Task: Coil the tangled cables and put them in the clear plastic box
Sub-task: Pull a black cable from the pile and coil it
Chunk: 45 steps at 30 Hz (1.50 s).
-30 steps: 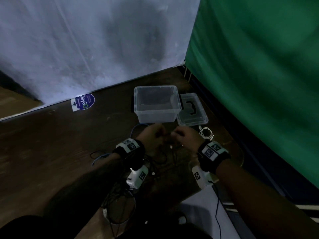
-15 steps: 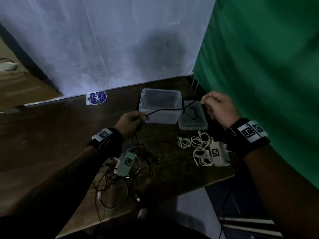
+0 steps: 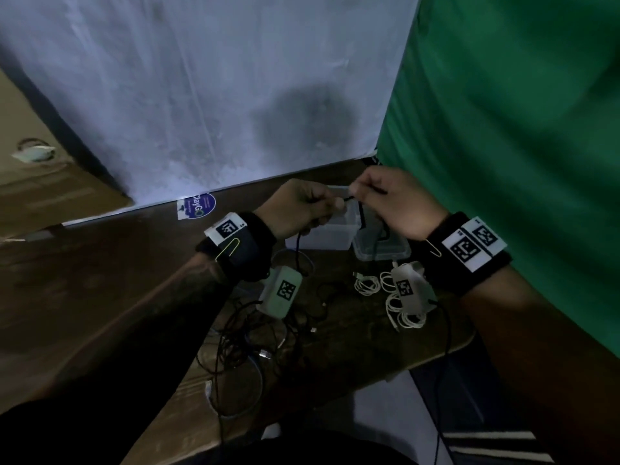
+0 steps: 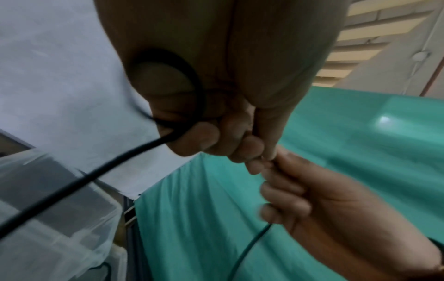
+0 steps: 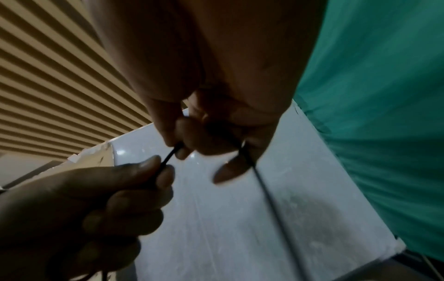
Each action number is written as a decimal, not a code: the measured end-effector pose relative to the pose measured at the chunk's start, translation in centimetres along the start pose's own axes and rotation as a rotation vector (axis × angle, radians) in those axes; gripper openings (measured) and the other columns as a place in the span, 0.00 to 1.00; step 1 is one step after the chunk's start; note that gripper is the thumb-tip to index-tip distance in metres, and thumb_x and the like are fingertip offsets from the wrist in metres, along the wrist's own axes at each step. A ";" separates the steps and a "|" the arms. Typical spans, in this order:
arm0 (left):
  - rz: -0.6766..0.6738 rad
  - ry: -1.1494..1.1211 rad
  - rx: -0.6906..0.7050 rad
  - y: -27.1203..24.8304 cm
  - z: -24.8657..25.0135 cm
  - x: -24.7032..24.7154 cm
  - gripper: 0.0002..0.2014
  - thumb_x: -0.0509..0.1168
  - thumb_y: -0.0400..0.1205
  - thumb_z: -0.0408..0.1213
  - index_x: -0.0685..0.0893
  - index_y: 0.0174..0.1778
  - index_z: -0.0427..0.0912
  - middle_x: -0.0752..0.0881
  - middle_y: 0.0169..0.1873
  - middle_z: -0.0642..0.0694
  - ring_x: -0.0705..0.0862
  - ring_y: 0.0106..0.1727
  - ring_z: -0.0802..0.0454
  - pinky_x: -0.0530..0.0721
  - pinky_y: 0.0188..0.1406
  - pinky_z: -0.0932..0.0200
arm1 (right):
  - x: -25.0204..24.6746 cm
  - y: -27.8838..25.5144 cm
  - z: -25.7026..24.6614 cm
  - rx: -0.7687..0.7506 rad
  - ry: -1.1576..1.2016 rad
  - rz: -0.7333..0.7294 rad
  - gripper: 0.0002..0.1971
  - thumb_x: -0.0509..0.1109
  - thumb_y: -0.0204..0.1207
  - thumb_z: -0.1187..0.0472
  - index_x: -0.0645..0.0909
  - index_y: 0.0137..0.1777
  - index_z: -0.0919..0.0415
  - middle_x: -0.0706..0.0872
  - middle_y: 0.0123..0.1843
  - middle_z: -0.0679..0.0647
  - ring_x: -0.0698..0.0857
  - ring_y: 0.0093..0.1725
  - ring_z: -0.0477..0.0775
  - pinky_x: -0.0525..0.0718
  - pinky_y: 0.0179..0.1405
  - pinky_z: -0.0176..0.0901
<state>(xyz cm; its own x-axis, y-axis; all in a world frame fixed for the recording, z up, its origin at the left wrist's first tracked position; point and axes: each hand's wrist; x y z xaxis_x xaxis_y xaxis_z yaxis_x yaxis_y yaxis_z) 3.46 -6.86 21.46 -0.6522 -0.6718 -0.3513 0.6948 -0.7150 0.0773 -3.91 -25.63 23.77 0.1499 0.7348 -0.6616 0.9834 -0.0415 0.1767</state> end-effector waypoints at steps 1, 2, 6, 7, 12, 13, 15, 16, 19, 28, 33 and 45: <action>-0.003 -0.003 -0.007 -0.1 -0.4 -0.5 0.11 0.67 0.83 0.41 0.89 0.43 0.36 0.77 0.26 0.44 0.72 0.24 0.54 0.74 0.24 0.61 | -0.1 0.2 -0.2 -0.019 -0.029 0.068 0.10 0.66 0.84 0.54 0.83 0.47 0.59 0.87 0.40 0.54 0.84 0.39 0.51 0.79 0.39 0.45; -0.006 -0.009 -0.017 -0.2 -1.0 -1.0 0.14 0.66 0.83 0.41 0.88 0.45 0.32 0.76 0.27 0.41 0.72 0.24 0.55 0.75 0.24 0.62 | -0.3 0.4 -0.3 -0.035 -0.019 0.142 0.10 0.66 0.84 0.54 0.82 0.46 0.60 0.87 0.38 0.51 0.83 0.37 0.47 0.78 0.38 0.44; -0.087 0.015 -0.045 -0.9 -4.0 -2.9 0.13 0.67 0.80 0.44 0.88 0.43 0.36 0.78 0.28 0.42 0.74 0.23 0.58 0.74 0.23 0.66 | -2.5 1.0 0.2 0.058 0.165 0.471 0.10 0.65 0.84 0.54 0.79 0.40 0.50 0.80 0.26 0.35 0.76 0.27 0.32 0.73 0.34 0.32; -0.116 0.039 -0.056 -1.2 -5.0 -3.3 0.11 0.67 0.80 0.44 0.89 0.42 0.40 0.80 0.29 0.43 0.76 0.23 0.60 0.75 0.25 0.68 | -3.2 1.0 0.6 0.071 0.194 0.558 0.12 0.64 0.84 0.53 0.77 0.37 0.49 0.78 0.24 0.35 0.74 0.26 0.33 0.72 0.33 0.35; -0.158 -0.086 -0.117 -1.8 -7.2 -4.6 0.13 0.62 0.83 0.47 0.89 0.40 0.46 0.75 0.22 0.49 0.71 0.22 0.56 0.72 0.24 0.65 | -4.1 -0.6 2.7 0.217 -0.129 0.591 0.14 0.64 0.82 0.48 0.81 0.42 0.57 0.81 0.34 0.48 0.78 0.35 0.47 0.72 0.40 0.39; -0.158 -0.121 -0.115 -1.7 -6.8 -4.6 0.15 0.60 0.84 0.46 0.88 0.42 0.44 0.73 0.22 0.48 0.69 0.21 0.56 0.70 0.23 0.65 | -3.4 -1.1 2.7 0.190 -0.235 0.554 0.13 0.65 0.82 0.49 0.82 0.45 0.58 0.83 0.42 0.52 0.82 0.43 0.51 0.73 0.45 0.39; -0.195 -0.109 -0.061 -1.1 -5.5 -4.2 0.15 0.57 0.86 0.43 0.87 0.45 0.40 0.70 0.25 0.42 0.67 0.22 0.53 0.69 0.23 0.65 | -1.5 -1.7 1.4 0.043 -0.274 0.505 0.11 0.68 0.80 0.50 0.83 0.53 0.56 0.83 0.56 0.52 0.81 0.59 0.50 0.75 0.59 0.38; -0.227 -0.076 -0.025 -0.7 -4.6 -3.8 0.15 0.57 0.87 0.41 0.87 0.46 0.39 0.69 0.26 0.41 0.67 0.23 0.51 0.68 0.24 0.64 | -0.5 -1.7 0.3 0.011 -0.222 0.442 0.12 0.69 0.80 0.50 0.83 0.58 0.54 0.82 0.61 0.49 0.79 0.62 0.45 0.74 0.62 0.32; -0.281 0.026 0.028 0.3 -2.6 -2.6 0.12 0.62 0.85 0.46 0.88 0.46 0.45 0.71 0.24 0.43 0.67 0.25 0.47 0.69 0.26 0.55 | 2.2 -1.2 -2.2 0.050 -0.077 0.053 0.16 0.68 0.82 0.48 0.80 0.67 0.52 0.85 0.63 0.45 0.82 0.61 0.41 0.78 0.61 0.34; -0.152 -0.300 -0.122 -0.8 -5.3 -2.8 0.15 0.57 0.87 0.40 0.86 0.45 0.37 0.67 0.22 0.51 0.64 0.24 0.53 0.66 0.23 0.62 | -3.3 0.4 -0.7 0.019 -0.085 0.359 0.18 0.66 0.80 0.47 0.79 0.40 0.62 0.83 0.36 0.55 0.81 0.38 0.53 0.77 0.41 0.48; -0.097 -0.331 -0.254 -2.7 -8.0 -3.8 0.14 0.58 0.86 0.41 0.88 0.42 0.42 0.69 0.25 0.48 0.65 0.27 0.52 0.62 0.27 0.61 | -6.5 0.9 0.5 0.087 -0.038 0.626 0.18 0.64 0.84 0.49 0.70 0.32 0.52 0.72 0.29 0.46 0.70 0.26 0.37 0.70 0.29 0.35; -0.049 -0.163 -0.016 -0.4 -1.8 -3.2 0.19 0.62 0.84 0.42 0.78 0.48 0.24 0.65 0.25 0.42 0.63 0.24 0.53 0.62 0.22 0.62 | 3.0 1.8 -2.6 -0.083 -0.292 -0.130 0.14 0.64 0.83 0.46 0.82 0.51 0.55 0.86 0.45 0.51 0.85 0.46 0.51 0.84 0.45 0.54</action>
<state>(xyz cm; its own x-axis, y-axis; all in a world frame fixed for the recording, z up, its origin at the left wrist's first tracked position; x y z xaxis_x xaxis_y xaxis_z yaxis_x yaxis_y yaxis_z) 5.77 -4.08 20.88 -0.7253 -0.6594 -0.1978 0.6647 -0.7455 0.0481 -1.96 -21.75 23.98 0.0584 0.5044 -0.8615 0.9864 0.1039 0.1277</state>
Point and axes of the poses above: each hand's wrist, its own y-axis towards the middle knuckle, its own x-axis out of the palm, z = x × y
